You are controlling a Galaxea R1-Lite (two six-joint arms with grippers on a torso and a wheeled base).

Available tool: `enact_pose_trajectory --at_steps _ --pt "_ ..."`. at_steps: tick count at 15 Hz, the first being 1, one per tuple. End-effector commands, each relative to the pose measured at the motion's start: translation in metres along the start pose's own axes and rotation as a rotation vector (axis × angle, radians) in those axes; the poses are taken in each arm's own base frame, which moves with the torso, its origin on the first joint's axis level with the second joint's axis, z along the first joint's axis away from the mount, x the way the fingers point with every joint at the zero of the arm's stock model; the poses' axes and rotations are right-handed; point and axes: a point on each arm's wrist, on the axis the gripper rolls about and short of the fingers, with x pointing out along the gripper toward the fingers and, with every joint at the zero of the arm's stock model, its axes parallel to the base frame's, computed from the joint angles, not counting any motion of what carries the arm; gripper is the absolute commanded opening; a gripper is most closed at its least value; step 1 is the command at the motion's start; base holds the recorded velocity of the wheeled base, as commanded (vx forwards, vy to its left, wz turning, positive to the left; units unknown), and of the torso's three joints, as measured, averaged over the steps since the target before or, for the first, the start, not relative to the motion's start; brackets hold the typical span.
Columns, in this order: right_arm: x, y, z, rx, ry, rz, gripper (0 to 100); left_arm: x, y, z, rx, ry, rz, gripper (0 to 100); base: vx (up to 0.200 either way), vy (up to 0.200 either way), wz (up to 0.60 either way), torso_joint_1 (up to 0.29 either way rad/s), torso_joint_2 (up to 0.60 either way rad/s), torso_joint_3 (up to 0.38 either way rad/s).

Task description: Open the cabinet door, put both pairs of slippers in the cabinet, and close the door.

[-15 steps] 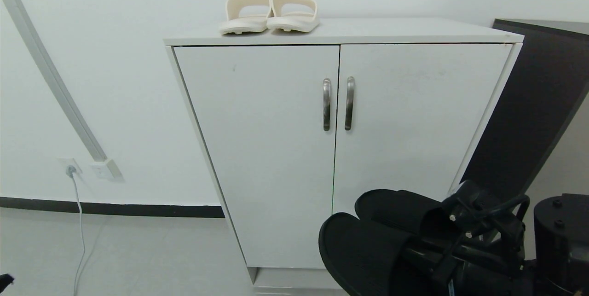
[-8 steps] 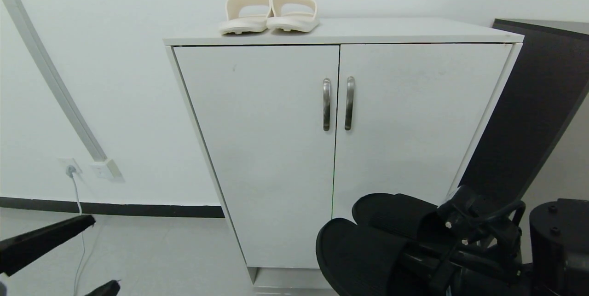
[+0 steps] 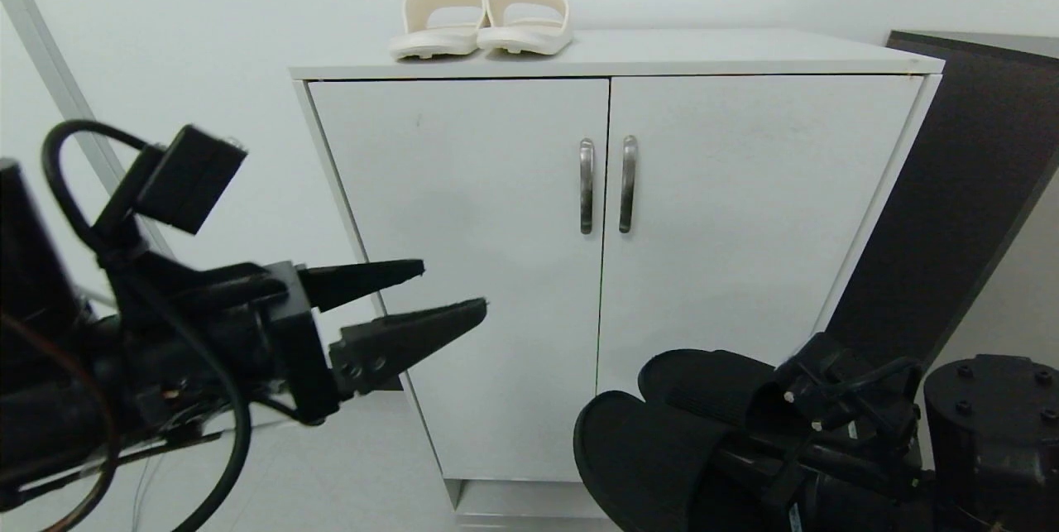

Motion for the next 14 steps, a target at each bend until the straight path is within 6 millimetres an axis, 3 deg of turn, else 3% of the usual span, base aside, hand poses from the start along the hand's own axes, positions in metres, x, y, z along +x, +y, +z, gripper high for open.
enact_pose_trajectory --at_steps 1,5,8,11,14 --pt "0.002 0.0 -0.001 -0.006 0.008 -0.003 0 0.05 -0.003 -0.001 -0.023 0.05 -0.067 100 0.0 0.0 0.0 0.0 0.0 0.0" --pt "0.003 0.0 -0.003 -0.007 0.017 -0.003 0 0.095 -0.017 0.021 -0.032 0.014 -0.16 100 0.0 0.0 0.0 0.0 0.0 0.0" --pt "0.007 0.0 -0.005 -0.004 0.032 -0.007 0 0.135 -0.011 0.024 -0.059 0.014 -0.175 100 0.0 0.0 0.0 0.0 0.0 0.0" --pt "0.007 0.0 -0.005 -0.002 0.032 -0.007 0 0.152 -0.009 0.02 -0.117 0.045 -0.239 100 0.0 0.0 0.0 0.0 0.0 0.0" --pt "0.007 0.0 -0.004 -0.002 0.019 -0.008 0 0.152 -0.005 0.022 -0.147 0.053 -0.279 100 0.0 0.0 0.0 0.0 0.0 0.0"
